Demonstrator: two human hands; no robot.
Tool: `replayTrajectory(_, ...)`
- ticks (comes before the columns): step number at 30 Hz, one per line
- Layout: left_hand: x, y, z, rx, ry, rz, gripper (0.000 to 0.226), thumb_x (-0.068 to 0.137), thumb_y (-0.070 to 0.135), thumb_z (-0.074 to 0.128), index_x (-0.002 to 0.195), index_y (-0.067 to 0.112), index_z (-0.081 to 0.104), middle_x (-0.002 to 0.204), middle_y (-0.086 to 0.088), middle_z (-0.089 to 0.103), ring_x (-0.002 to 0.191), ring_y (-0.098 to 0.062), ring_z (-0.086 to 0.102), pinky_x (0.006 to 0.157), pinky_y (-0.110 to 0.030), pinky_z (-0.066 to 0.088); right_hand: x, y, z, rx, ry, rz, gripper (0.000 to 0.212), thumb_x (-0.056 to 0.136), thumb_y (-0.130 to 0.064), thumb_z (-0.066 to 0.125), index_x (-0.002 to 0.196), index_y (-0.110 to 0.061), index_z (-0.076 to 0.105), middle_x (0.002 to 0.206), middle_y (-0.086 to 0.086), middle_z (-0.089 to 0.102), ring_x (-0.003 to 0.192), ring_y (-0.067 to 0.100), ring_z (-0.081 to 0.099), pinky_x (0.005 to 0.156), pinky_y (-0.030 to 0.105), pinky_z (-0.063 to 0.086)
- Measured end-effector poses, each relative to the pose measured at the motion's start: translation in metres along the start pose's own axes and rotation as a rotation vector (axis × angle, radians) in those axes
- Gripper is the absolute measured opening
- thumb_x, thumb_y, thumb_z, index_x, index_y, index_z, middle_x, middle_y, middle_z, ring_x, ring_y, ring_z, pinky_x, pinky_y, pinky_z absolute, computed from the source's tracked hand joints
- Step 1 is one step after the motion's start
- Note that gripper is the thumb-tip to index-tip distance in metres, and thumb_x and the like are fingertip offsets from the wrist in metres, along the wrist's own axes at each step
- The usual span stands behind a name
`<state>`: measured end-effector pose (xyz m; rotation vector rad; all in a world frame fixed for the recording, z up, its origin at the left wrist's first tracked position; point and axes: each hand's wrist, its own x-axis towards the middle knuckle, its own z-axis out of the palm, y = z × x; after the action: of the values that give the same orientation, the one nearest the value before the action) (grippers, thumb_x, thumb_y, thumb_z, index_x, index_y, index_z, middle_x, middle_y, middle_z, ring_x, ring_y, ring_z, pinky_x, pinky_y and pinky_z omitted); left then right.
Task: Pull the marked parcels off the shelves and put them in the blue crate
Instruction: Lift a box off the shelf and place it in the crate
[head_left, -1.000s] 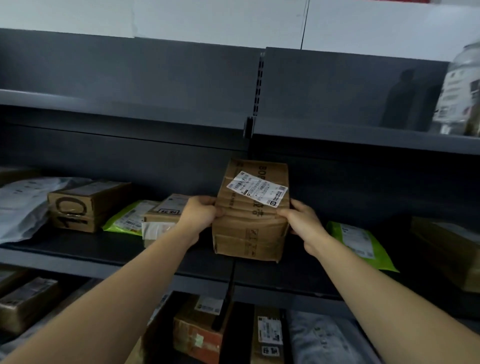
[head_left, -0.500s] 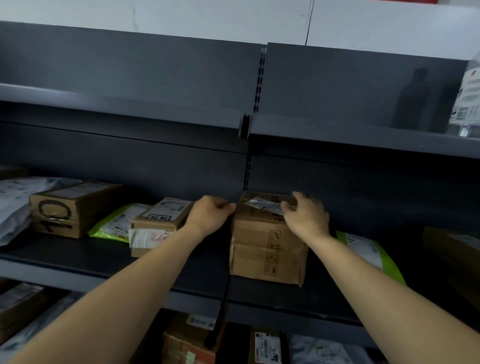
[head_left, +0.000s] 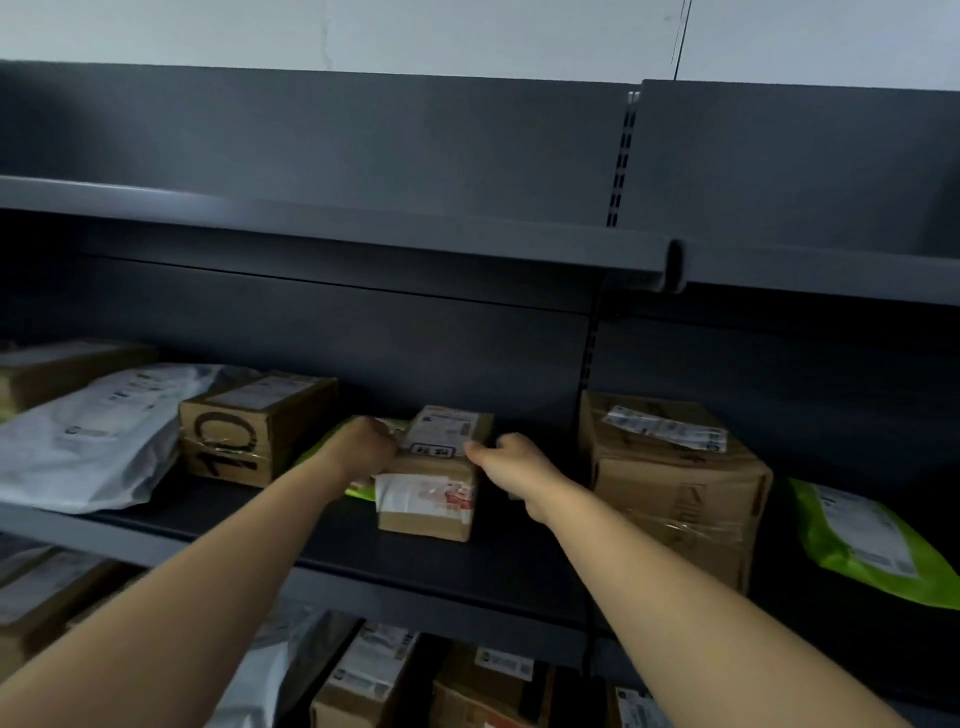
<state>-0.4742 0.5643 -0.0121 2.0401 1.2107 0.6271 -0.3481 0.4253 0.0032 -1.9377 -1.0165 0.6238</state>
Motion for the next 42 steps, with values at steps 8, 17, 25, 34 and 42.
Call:
replayTrajectory(8,-0.006,-0.014,0.002,-0.382,-0.134,0.024,0.019,0.097,0.019,0.053,0.108,0.009,0.066,0.103,-0.011,0.07,0.095,-0.026,0.066,0.08,-0.039,0.055,-0.006,0.007,0.028,0.307,0.114,0.106,0.009,0.095,-0.019,0.054,0.101,-0.019,0.061,0.092,-0.001,0.066,0.084,0.01,0.06,0.087,0.034,0.053)
replayTrajectory(17,-0.047,-0.024,0.016,-0.667,-0.113,0.183,0.028,0.093,0.011,0.059,0.12,0.014,0.066,0.11,-0.002,0.071,0.1,-0.017,0.066,0.095,-0.039,0.052,-0.054,0.017,0.038,0.342,0.359,-0.02,0.048,0.096,-0.019,0.055,0.142,-0.026,0.044,0.139,-0.006,0.053,0.123,0.013,0.051,0.098,0.028,0.044)
replayTrajectory(25,-0.131,0.003,0.02,-0.88,-0.138,0.269,0.039,0.092,0.004,0.059,0.13,0.011,0.057,0.106,0.004,0.069,0.097,-0.008,0.065,0.083,-0.024,0.051,-0.134,0.028,0.015,0.299,0.499,-0.172,0.047,0.098,-0.018,0.051,0.143,-0.029,0.043,0.134,-0.012,0.054,0.126,0.005,0.048,0.105,0.026,0.04)
replayTrajectory(34,-0.252,0.054,0.065,-0.926,-0.255,0.331,0.041,0.089,0.003,0.063,0.129,0.01,0.06,0.111,0.0,0.07,0.102,-0.011,0.066,0.089,-0.027,0.053,-0.256,0.084,-0.042,0.229,0.665,-0.18,0.047,0.097,-0.022,0.053,0.141,-0.033,0.044,0.138,-0.009,0.053,0.127,0.008,0.049,0.109,0.038,0.042)
replayTrajectory(42,-0.37,0.099,0.13,-0.958,-0.418,0.368,0.04,0.089,0.0,0.062,0.124,0.019,0.061,0.102,0.004,0.072,0.095,-0.006,0.067,0.078,-0.018,0.055,-0.386,0.145,-0.101,0.214,0.773,-0.133,0.046,0.097,-0.018,0.053,0.138,-0.037,0.047,0.13,-0.008,0.057,0.119,0.005,0.054,0.102,0.038,0.048)
